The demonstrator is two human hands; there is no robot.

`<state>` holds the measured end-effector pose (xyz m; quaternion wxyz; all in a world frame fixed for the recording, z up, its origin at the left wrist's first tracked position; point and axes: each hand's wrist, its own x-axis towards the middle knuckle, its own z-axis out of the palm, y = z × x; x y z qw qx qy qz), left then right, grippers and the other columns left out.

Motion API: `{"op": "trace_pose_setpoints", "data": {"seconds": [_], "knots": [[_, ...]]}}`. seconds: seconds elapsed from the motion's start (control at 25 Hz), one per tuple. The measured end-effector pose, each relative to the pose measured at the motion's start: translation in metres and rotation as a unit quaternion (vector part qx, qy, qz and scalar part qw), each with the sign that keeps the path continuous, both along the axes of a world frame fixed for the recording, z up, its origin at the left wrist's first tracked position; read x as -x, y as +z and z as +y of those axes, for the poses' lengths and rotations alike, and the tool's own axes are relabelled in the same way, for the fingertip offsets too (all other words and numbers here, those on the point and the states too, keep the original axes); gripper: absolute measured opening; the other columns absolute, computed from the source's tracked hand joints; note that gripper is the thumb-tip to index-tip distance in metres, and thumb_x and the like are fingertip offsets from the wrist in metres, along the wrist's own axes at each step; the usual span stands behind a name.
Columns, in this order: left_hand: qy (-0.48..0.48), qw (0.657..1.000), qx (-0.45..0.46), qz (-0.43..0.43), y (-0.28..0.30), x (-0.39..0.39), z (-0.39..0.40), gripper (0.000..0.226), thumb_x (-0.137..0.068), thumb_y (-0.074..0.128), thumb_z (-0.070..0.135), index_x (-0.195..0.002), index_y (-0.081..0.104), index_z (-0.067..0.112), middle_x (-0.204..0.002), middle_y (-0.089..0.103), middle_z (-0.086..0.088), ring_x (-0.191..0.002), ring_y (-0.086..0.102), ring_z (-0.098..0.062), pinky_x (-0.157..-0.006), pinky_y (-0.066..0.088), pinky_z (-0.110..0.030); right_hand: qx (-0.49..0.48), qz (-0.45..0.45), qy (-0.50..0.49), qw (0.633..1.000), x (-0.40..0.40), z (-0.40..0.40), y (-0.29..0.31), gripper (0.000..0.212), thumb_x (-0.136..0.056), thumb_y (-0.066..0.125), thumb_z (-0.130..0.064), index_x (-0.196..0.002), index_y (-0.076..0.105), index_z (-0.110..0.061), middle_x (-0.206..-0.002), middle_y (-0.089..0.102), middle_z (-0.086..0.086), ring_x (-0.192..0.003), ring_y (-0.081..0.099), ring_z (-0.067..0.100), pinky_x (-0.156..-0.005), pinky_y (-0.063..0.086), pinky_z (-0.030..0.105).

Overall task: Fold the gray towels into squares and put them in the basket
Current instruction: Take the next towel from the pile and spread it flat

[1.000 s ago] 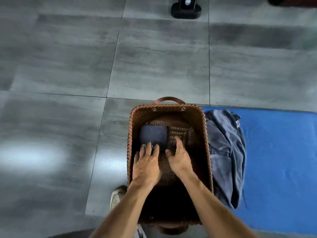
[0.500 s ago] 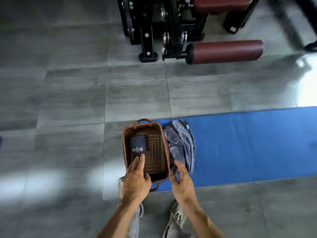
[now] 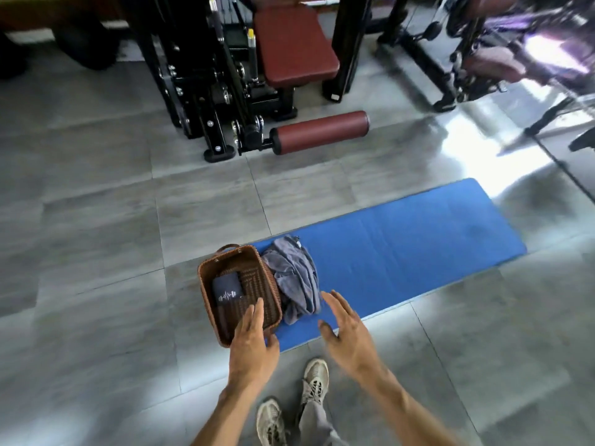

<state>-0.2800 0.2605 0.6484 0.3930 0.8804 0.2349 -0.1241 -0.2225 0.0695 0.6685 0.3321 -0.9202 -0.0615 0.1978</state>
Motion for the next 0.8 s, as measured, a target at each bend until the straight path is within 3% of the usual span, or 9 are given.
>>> {"op": "trace_pose_setpoints", "data": {"seconds": [0.24, 0.4, 0.56, 0.8], "knots": [[-0.043, 0.998, 0.004, -0.038, 0.034, 0.016, -0.037, 0.077, -0.091, 0.06, 0.016, -0.155, 0.018, 0.024, -0.161, 0.021, -0.003, -0.148, 0.018, -0.018, -0.12, 0.015, -0.03, -0.005, -0.01, -0.071, 0.997, 0.033, -0.049, 0.035, 0.063, -0.097, 0.054, -0.03, -0.154, 0.027, -0.028, -0.16, 0.027, -0.007, -0.145, 0.031, 0.014, -0.113, 0.028, 0.025], [-0.064, 0.997, 0.004, -0.043, 0.048, 0.011, -0.08, 0.079, -0.091, 0.062, 0.02, -0.155, 0.016, 0.026, -0.161, 0.021, -0.001, -0.148, 0.019, -0.018, -0.119, 0.016, -0.031, -0.03, -0.017, -0.098, 0.995, 0.037, -0.092, 0.052, 0.066, -0.098, 0.054, -0.033, -0.155, 0.021, -0.027, -0.161, 0.025, -0.009, -0.147, 0.025, 0.011, -0.114, 0.023, 0.022], [-0.09, 0.994, 0.009, -0.059, 0.053, -0.006, -0.154, 0.088, -0.087, 0.067, 0.038, -0.156, 0.013, 0.029, -0.162, 0.019, 0.002, -0.148, 0.017, -0.014, -0.12, 0.018, -0.032, -0.055, -0.018, -0.117, 0.991, 0.024, -0.18, 0.054, 0.066, -0.098, 0.055, -0.034, -0.155, 0.021, -0.03, -0.158, 0.027, -0.014, -0.147, 0.023, 0.006, -0.111, 0.023, 0.017], [-0.047, 0.996, 0.053, -0.05, 0.05, -0.023, -0.283, 0.084, -0.089, 0.068, 0.032, -0.155, 0.015, 0.032, -0.161, 0.021, 0.006, -0.147, 0.021, -0.013, -0.119, 0.025, -0.039, -0.069, 0.023, -0.175, 0.982, 0.009, -0.345, 0.043, 0.067, -0.097, 0.056, -0.037, -0.154, 0.02, -0.034, -0.157, 0.03, -0.016, -0.145, 0.03, 0.009, -0.118, 0.028, 0.032]]}}
